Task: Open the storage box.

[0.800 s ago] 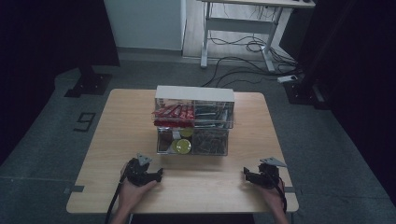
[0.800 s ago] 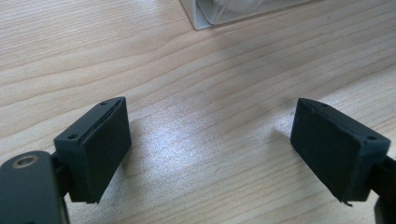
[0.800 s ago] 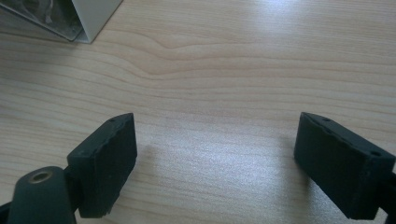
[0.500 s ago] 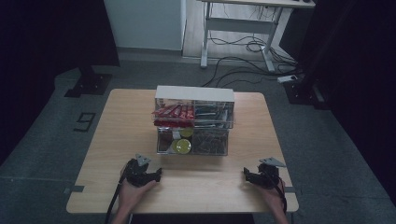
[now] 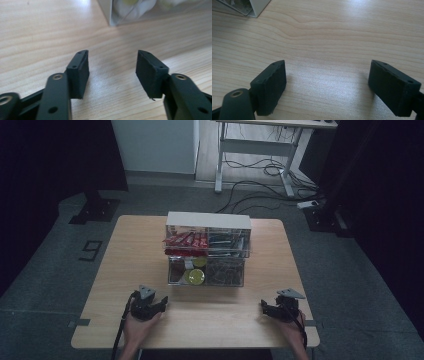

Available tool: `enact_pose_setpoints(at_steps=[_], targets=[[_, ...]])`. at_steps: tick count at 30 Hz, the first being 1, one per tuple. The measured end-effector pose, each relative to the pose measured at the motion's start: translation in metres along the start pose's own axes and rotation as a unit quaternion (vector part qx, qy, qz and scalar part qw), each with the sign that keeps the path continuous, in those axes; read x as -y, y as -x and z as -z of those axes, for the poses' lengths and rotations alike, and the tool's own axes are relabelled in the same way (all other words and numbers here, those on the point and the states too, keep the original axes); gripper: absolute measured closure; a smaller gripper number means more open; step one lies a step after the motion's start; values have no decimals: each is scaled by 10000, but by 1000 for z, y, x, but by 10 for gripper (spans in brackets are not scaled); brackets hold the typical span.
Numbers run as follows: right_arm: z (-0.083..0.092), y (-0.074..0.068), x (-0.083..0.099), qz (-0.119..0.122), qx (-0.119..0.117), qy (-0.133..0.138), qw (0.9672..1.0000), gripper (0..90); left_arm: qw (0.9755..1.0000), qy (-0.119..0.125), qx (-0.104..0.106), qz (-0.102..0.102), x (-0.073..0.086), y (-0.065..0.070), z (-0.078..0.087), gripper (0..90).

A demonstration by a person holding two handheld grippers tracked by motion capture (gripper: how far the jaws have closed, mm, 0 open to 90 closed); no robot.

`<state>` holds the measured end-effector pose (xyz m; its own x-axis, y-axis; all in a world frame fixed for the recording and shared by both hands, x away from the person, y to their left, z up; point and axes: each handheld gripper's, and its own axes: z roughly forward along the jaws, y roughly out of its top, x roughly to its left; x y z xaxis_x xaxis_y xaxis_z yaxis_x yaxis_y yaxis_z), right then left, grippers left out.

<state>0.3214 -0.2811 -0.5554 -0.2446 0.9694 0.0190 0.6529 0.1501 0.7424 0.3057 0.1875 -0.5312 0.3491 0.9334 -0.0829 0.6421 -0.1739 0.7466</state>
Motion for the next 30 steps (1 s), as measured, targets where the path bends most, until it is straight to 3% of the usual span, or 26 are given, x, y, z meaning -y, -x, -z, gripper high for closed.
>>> enact_pose_setpoints(at_steps=[2,4,7,14,17,25,26,30], targets=[[0,0,0,4,7,1,10000,150,9998,200,24,-30,-4,-1,9,512],[0,0,0,5,10,1,10000,151,9997,251,66,-14,-4,-2,12,571],[0,0,0,10,14,3,10000,151,9987,480,74,123,-6,-7,20,607],[0,0,0,9,17,2,10000,152,9964,805,183,217,-10,-10,35,687],[0,0,0,9,17,3,10000,152,9956,871,235,239,-11,-10,39,735],[0,0,0,7,23,4,10000,153,9931,956,608,292,-13,-10,48,850],[0,0,0,7,24,3,10000,154,9921,880,835,309,-14,-10,49,872],[0,0,0,8,25,5,10000,154,9914,900,914,245,-16,-8,53,886]])
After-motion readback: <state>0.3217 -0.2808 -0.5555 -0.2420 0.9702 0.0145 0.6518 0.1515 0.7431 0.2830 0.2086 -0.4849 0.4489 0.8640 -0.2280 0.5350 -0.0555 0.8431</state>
